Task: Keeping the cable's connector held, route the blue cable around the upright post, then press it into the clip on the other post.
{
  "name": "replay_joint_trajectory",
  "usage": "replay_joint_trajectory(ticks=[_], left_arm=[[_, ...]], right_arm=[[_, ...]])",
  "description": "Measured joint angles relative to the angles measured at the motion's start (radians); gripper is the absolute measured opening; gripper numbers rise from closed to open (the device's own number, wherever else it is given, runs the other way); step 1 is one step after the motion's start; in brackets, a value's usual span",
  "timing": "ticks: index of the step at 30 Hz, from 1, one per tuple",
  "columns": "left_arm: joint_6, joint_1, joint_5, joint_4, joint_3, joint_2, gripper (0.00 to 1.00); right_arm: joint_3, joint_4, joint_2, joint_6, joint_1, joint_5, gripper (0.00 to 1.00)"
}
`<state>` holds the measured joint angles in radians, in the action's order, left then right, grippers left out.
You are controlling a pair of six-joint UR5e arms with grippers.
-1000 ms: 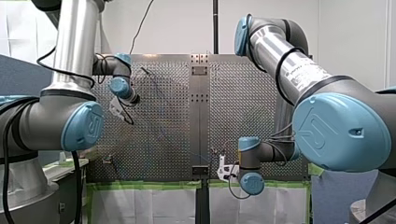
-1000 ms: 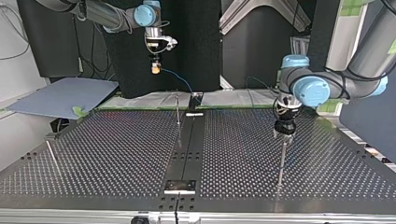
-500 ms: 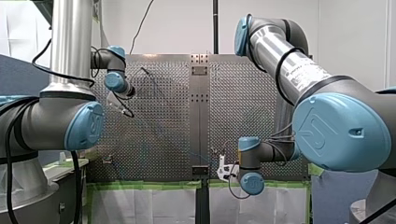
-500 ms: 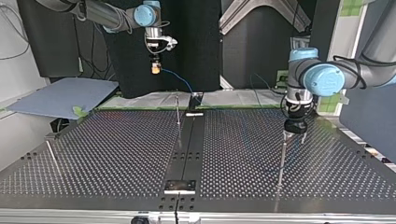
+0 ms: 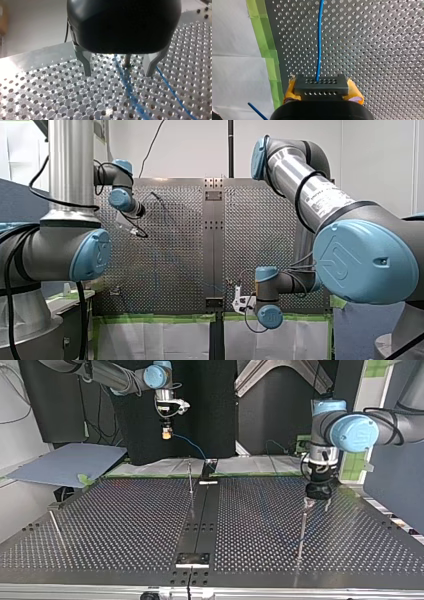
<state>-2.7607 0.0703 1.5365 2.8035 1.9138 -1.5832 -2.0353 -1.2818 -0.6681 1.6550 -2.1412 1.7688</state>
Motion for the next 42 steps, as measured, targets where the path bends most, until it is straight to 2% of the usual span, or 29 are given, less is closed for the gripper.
replay_joint_trajectory(ticks=[9,15,23,29,35,42], left_arm=[[0.027,-0.013,-0.012,0.055,0.017,0.07,0.99],[0.066,-0.017,-0.018,0.088,0.023,0.127,0.99],[0.139,-0.015,0.022,0.12,0.024,0.198,0.99],[0.197,-0.006,0.023,0.13,0.023,0.21,0.99],[0.252,0.001,0.03,0.176,-0.01,0.209,0.99],[0.32,0.005,0.079,0.244,-0.076,0.198,0.99]], right_arm=[[0.0,-0.005,0.0,0.0,0.006,0.0,0.0],[0.001,-0.011,0.0,0.001,0.01,-0.007,0.0],[0.004,-0.011,0.0,0.002,0.014,-0.011,0.0],[0.007,-0.012,0.0,0.005,0.016,-0.025,0.0],[0.008,-0.013,0.0,0.005,0.017,-0.036,0.0],[0.01,-0.013,0.0,0.004,0.016,-0.047,0.0]])
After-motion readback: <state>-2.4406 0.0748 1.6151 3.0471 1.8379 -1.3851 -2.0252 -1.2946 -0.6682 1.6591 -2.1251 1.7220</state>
